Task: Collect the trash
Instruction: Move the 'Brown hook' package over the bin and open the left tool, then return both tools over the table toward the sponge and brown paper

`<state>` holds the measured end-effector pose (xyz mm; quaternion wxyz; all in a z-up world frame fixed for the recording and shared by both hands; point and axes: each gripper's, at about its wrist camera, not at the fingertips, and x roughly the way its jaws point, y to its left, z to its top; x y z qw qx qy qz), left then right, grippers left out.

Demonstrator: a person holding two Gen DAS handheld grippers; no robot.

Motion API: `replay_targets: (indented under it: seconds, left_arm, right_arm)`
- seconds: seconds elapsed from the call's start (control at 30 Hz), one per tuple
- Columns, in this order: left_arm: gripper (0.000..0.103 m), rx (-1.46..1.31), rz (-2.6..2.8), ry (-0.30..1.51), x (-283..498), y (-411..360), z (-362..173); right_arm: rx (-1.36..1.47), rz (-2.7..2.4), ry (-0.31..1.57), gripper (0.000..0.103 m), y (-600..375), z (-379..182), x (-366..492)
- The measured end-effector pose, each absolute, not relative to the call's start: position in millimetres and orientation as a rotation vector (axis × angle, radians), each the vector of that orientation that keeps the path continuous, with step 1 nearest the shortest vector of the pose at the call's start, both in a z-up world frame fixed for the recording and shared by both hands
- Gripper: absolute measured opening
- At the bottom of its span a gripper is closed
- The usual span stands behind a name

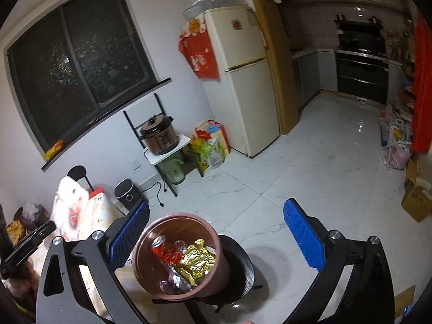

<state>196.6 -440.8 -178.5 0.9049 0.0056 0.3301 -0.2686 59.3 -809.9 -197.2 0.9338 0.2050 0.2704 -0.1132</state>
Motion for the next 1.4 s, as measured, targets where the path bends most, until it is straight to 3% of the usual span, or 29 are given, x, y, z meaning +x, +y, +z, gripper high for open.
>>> replay_targets:
  seconds: [0.17,0.23,0.27,0.3,0.6,0.93,1.4]
  left_arm:
    - [0.029,0.074,-0.59,0.716,217.0,-483.2,-199.7]
    - [0.044,0.088,-0.607,0.732,225.9,-494.0,-207.5]
    - [0.063,0.094,-0.61,0.733,228.9,-499.8,-210.2]
    - [0.074,0.097,-0.612,0.726,231.3,-504.7,-212.0]
    - [0.094,0.051,-0.566,0.658,223.5,-489.0,-185.3]
    - [0.097,0.013,-0.383,0.573,194.5,-398.9,-143.6]
    - [0.097,-0.217,0.194,0.55,96.9,-142.9,-146.6]
  right_arm:
    - [0.433,-0.268,0.574,0.098,-824.4,-209.1,39.5]
    - [0.436,-0.289,0.582,0.098,-828.8,-214.1,32.1]
    - [0.441,-0.3,0.587,0.098,-831.3,-216.3,28.2]
    - [0.445,-0.309,0.59,0.098,-832.0,-217.4,25.7]
    - [0.423,-0.312,0.576,0.098,-830.7,-212.8,18.1]
    - [0.358,-0.148,0.539,0.098,-777.6,-192.0,56.1]
    - [0.227,0.219,0.613,0.098,-610.9,-187.0,142.0]
